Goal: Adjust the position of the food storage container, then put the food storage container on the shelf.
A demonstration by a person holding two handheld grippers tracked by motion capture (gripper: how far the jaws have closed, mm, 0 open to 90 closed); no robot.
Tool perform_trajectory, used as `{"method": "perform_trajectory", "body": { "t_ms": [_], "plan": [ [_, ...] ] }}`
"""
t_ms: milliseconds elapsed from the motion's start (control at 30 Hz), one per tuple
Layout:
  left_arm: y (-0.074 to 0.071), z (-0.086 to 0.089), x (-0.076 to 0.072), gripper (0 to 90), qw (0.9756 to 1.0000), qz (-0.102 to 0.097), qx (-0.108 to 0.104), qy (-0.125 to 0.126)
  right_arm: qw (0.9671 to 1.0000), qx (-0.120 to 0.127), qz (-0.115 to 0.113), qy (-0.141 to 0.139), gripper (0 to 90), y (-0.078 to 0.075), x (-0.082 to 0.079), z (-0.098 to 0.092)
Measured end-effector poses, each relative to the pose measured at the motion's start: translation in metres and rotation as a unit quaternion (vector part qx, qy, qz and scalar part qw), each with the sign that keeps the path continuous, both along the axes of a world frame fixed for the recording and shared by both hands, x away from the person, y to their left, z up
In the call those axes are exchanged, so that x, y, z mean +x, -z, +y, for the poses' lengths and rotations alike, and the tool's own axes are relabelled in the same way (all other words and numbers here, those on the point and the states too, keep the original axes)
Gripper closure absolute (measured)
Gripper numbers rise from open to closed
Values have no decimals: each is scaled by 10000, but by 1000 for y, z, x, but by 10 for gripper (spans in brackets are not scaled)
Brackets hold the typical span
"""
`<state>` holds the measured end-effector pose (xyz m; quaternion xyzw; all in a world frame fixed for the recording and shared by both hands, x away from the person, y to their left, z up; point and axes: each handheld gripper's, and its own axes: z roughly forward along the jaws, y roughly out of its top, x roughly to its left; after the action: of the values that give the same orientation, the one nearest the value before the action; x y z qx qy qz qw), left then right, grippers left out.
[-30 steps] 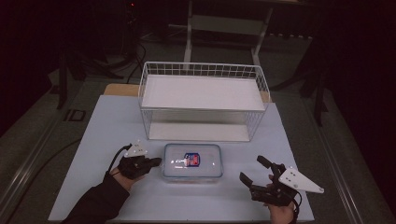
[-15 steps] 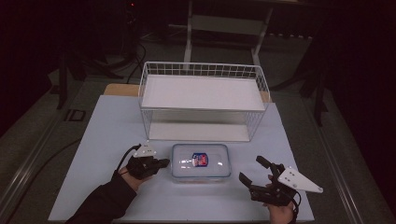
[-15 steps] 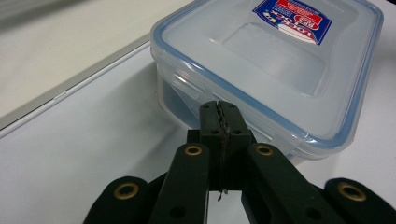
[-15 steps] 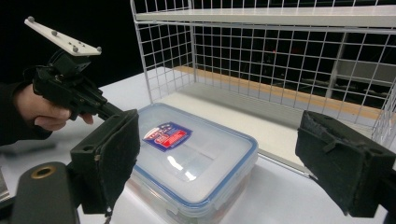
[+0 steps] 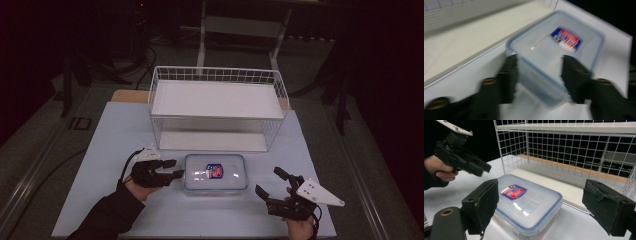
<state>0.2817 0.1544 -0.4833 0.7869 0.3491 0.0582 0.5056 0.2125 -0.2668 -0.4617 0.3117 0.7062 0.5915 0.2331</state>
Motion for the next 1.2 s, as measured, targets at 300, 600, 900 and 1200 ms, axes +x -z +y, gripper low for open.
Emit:
{"method": "perform_trajectory", "body": {
  "t_ms": [300,600,900,1200],
  "plan": [
    [-3,-10,5,9,9987,218,-282,370,10000,-22,-36,48,135,1,1,2],
    [4,-14,16,3,9986,372,-231,295,9999,10,-125,109,115,0,2,2],
    [9,-9,26,3,9970,668,-380,29,9993,-22,-320,217,129,-3,2,6],
    [24,-4,41,4,9837,1639,-723,-117,9999,109,113,-47,149,-5,4,3]
  ]
}}
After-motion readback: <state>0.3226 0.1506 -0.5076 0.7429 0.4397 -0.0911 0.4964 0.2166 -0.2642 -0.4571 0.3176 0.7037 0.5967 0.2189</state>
